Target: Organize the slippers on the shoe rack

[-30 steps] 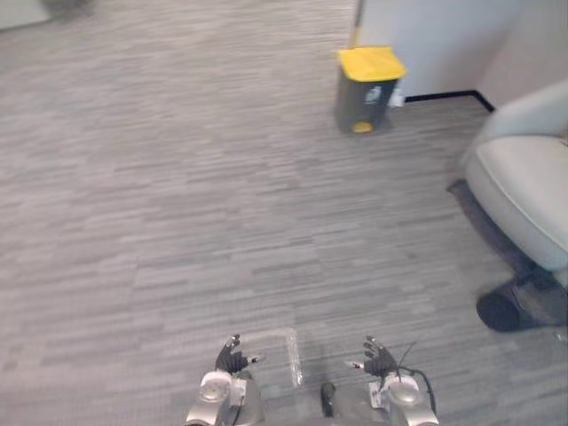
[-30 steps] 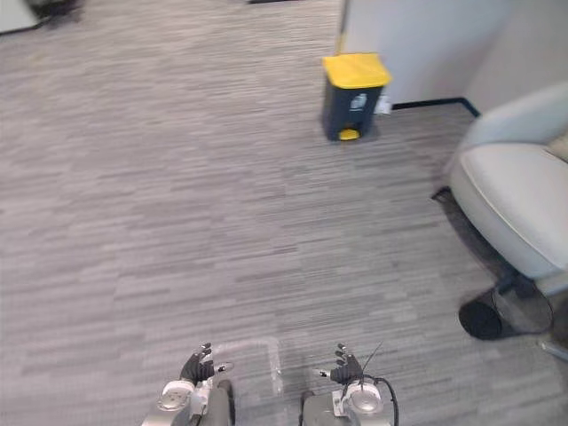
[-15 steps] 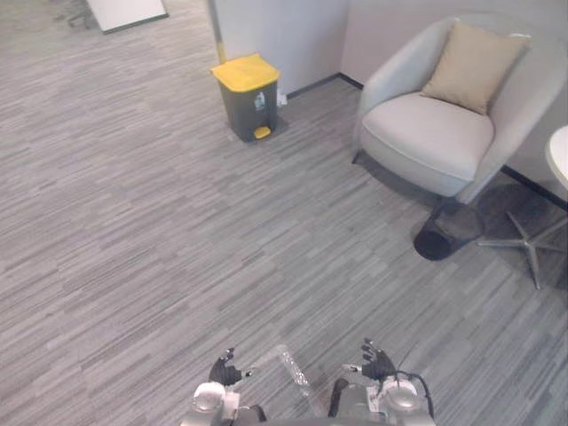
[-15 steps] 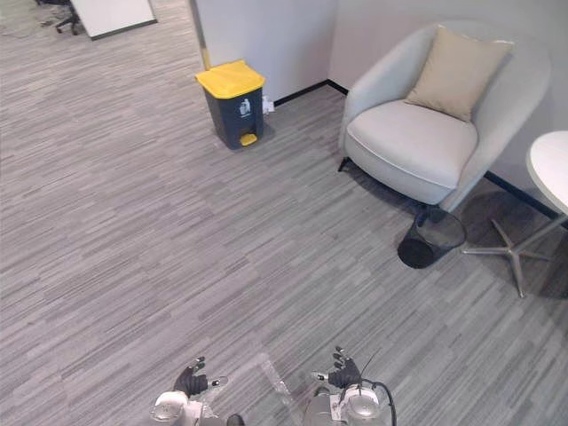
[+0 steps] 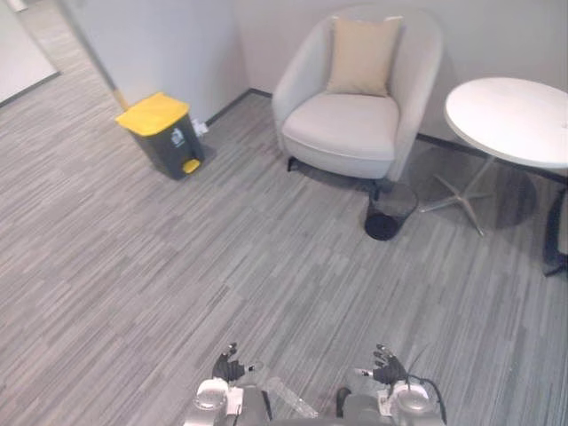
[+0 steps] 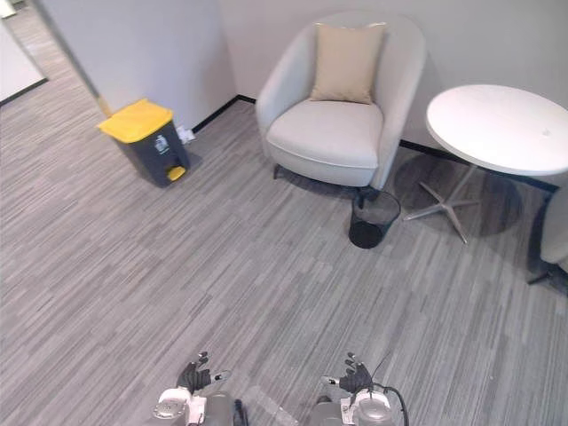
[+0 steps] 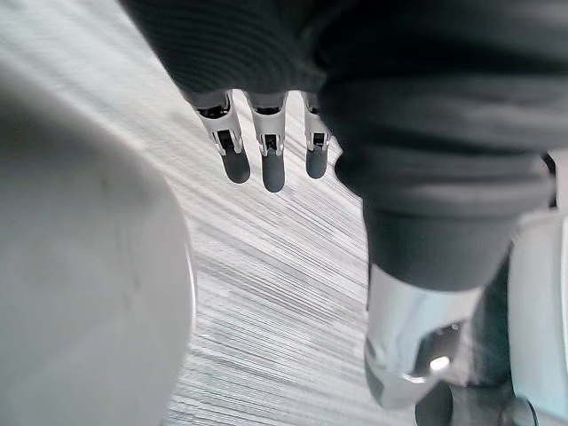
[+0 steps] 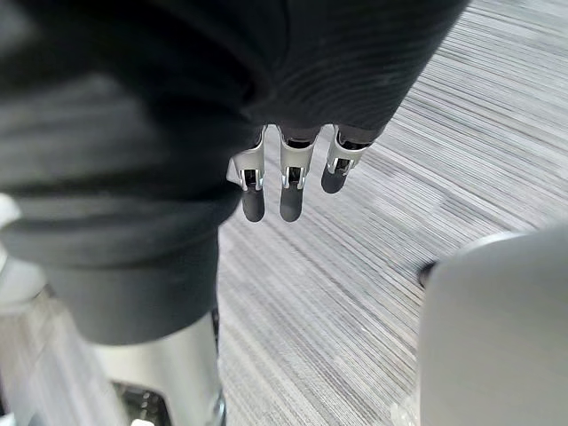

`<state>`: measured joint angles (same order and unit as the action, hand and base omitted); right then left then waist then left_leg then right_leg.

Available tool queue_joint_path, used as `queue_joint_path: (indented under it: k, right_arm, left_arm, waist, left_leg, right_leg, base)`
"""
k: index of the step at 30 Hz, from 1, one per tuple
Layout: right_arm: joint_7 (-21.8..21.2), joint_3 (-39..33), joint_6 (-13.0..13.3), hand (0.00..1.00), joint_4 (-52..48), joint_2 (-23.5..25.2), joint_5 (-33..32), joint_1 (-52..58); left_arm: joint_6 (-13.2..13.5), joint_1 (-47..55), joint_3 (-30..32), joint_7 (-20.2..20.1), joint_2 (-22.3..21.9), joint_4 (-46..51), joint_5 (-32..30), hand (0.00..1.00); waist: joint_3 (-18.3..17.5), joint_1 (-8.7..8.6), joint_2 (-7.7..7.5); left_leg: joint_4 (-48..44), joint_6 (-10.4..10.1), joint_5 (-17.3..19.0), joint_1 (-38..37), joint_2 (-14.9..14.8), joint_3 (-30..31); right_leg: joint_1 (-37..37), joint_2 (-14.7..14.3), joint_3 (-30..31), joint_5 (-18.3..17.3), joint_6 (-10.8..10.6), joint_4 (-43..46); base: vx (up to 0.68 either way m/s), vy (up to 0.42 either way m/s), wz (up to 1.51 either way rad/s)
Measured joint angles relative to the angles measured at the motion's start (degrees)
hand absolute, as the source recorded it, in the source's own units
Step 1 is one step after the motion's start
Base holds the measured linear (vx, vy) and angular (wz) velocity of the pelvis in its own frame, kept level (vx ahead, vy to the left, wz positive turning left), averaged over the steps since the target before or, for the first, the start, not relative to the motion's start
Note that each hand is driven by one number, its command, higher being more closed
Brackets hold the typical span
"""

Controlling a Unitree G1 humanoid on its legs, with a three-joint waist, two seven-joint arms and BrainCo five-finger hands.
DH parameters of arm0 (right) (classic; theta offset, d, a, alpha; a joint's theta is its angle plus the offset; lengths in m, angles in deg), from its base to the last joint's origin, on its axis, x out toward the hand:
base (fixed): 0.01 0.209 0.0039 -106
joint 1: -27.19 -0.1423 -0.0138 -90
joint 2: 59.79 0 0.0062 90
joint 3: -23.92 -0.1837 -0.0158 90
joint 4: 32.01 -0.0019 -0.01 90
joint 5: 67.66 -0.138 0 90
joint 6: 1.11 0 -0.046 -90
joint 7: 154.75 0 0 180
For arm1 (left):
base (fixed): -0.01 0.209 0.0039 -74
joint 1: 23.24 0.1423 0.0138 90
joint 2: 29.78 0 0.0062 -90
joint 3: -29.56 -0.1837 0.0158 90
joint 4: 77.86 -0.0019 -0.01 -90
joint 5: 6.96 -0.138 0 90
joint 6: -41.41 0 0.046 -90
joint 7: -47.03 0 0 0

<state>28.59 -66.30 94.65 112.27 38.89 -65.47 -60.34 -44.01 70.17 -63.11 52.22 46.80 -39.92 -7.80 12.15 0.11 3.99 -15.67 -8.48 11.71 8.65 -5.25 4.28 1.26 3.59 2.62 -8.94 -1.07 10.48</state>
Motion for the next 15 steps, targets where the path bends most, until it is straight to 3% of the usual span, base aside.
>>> queue_joint_path:
  k: [2,3,4,5,6,8,11,12,14,15]
  right_arm:
    - [0.14,-0.04,0.01,0.0,0.57,0.31,0.03,-0.09]
    - [0.08,0.03,0.07,0.0,0.48,1.89,0.03,0.41]
    - [0.07,0.03,0.09,0.0,0.52,2.2,0.02,0.53]
    - [0.03,-0.01,0.04,0.0,0.73,3.37,0.04,0.95]
    - [-0.12,-0.06,-0.06,0.0,1.23,3.9,0.02,1.0]
    - [-0.34,-0.32,-0.06,0.0,1.4,4.16,0.08,0.67]
    - [-0.69,-0.38,0.0,0.0,1.62,3.03,0.2,-0.22]
    - [-0.73,-0.65,-0.03,0.0,1.88,2.85,0.34,-0.4]
    - [-0.72,-0.77,-0.01,0.0,2.69,2.99,0.32,-0.51]
    - [-0.71,-2.02,-0.13,0.0,3.79,2.6,0.09,-0.83]
  left_arm:
    - [-0.09,0.27,0.01,0.14,0.49,-0.52,0.2,0.0]
    - [-0.26,0.05,-0.11,0.17,2.11,-0.92,0.17,0.0]
    - [-0.3,-0.05,-0.22,0.19,2.41,-0.96,0.17,0.0]
    - [-0.34,-0.53,-0.71,0.14,3.44,-0.95,0.13,0.0]
    - [-0.37,-0.66,-0.6,0.2,3.71,-1.03,0.14,0.0]
    - [-0.4,-0.64,-0.62,0.2,3.59,-1.8,0.16,0.0]
    - [-0.59,-0.66,-1.39,0.18,3.23,-2.55,0.89,0.0]
    - [-0.58,-1.22,-1.42,0.27,3.36,-2.6,0.95,0.0]
    - [-0.58,-1.7,-1.39,0.25,3.52,-2.68,0.95,0.0]
    - [-0.66,-2.09,-0.8,0.19,2.38,-3.66,0.96,0.0]
  waist:
    - [-0.24,0.09,-0.1]
    - [-0.89,-0.18,-2.62]
    - [-1.09,-0.17,-3.35]
    - [-1.77,-0.15,-5.81]
    - [-2.03,0.45,-6.71]
    - [-1.84,0.53,-6.36]
    - [-1.3,-0.38,-4.43]
    - [-1.59,-0.27,-3.9]
    - [-1.67,-0.14,-4.2]
    - [-2.14,-0.01,-3.49]
  left_leg:
    - [-3.02,1.88,-3.52,-0.69,-0.09,-1.05]
    - [-3.02,2.8,-2.08,-0.89,0.91,-3.14]
    - [-2.89,3.01,-1.89,-0.9,1.2,-3.7]
    - [-2.0,3.82,-1.33,-1.36,2.46,-5.33]
    - [-0.38,4.29,-1.28,-3.1,2.94,-7.2]
    - [1.65,5.16,-1.59,-6.38,3.02,-9.66]
    - [4.84,6.05,-1.99,-13.04,3.01,-12.07]
    - [5.3,6.05,-1.99,-14.02,2.15,-12.94]
    - [5.82,6.03,-1.98,-14.53,2.2,-13.43]
    - [5.79,5.99,-1.93,-15.0,2.0,-14.99]
  right_leg:
    - [1.2,-0.56,2.65,-0.95,-1.57,0.05]
    - [0.75,1.41,3.85,-1.64,-2.61,-0.03]
    - [0.43,1.82,4.14,-1.87,-2.95,0.13]
    - [-0.4,3.41,4.42,-1.62,-4.17,1.25]
    - [-1.65,4.17,3.32,-1.36,-4.33,3.59]
    - [-2.78,5.0,-0.05,-1.02,-4.78,7.87]
    - [-4.27,7.75,-13.22,-1.27,-4.37,15.86]
    - [-4.32,5.76,-18.8,-2.53,-3.21,12.18]
    - [-4.3,3.48,-21.16,0.23,-1.24,6.15]
    - [-2.96,2.29,-23.17,1.67,2.13,2.37]
  base:
    - [0.27,0.308,-1.02]
    - [0.25,0.255,-0.75]
    - [0.28,0.195,-0.46]
    - [0.31,0.16,-0.54]
    - [0.31,0.16,-0.6]
    - [0.23,0.112,-0.67]
    - [0.3,0.132,-0.49]
    - [0.25,0.008,-0.25]
    - [0.22,-0.044,-0.31]
    - [0.28,-0.046,-0.56]
